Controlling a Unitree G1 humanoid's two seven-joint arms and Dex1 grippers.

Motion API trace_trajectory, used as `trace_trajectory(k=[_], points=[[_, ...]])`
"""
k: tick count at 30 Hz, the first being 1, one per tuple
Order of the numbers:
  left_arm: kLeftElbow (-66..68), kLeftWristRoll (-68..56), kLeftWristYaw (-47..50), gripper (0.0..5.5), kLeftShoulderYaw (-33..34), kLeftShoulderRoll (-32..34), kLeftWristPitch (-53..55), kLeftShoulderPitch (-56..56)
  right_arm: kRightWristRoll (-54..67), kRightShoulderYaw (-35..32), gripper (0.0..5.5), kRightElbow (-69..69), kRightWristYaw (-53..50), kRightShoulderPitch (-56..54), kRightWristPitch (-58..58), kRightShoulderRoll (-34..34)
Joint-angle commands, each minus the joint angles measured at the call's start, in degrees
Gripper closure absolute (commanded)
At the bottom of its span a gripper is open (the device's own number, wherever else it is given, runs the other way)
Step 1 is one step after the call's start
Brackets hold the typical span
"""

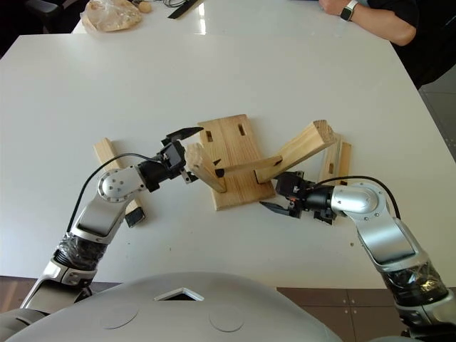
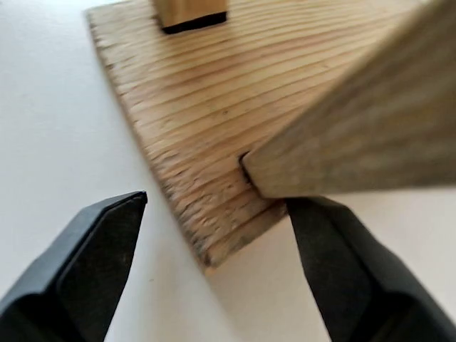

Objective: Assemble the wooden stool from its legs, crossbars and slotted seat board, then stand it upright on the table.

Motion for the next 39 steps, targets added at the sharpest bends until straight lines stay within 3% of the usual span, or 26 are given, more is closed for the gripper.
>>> trace_trajectory(k=[1,6,16,20,23,27,29,35,39], points=[[-0.1,2.0,-1.0,1.02,-4.5,-1.6,-0.7,0.2,-2.3,-0.2,1.93,6.4,-5.5,-5.9,-0.9,4.9],[3.6,3.0,-0.4,1.02,-6.6,-4.0,-1.3,-1.2,-3.9,0.6,1.93,13.9,-9.3,-9.8,-2.3,9.5],[4.2,0.5,-1.6,1.02,-2.4,-2.4,0.3,-1.9,-4.7,-0.3,1.93,18.1,-15.9,-12.7,-1.6,17.0],[-2.2,-2.5,-4.4,1.02,0.7,1.9,3.2,0.2,-5.4,-1.7,1.93,13.3,-14.7,-8.8,0.4,13.1],[-9.7,-7.8,-8.9,1.02,4.3,7.4,6.8,2.4,-7.3,-1.9,1.93,7.7,-11.2,-2.8,0.1,6.5],[-16.8,-22.3,-10.8,1.02,13.6,11.3,18.5,0.9,-3.8,-6.0,1.93,-0.2,-5.2,4.9,0.9,0.2],[-14.0,-24.7,-9.2,1.02,17.3,11.4,21.1,-2.5,-0.3,-8.2,1.93,-4.4,-1.4,8.0,2.0,-2.3],[1.5,-10.4,-0.1,1.02,14.9,8.1,13.4,-11.4,-0.2,-6.5,1.93,-6.9,3.0,8.6,2.7,-6.0],[16.4,5.3,2.7,1.02,7.2,10.7,-1.5,-9.8,-4.6,-0.9,1.93,-3.0,-1.7,1.8,1.5,-0.3]])
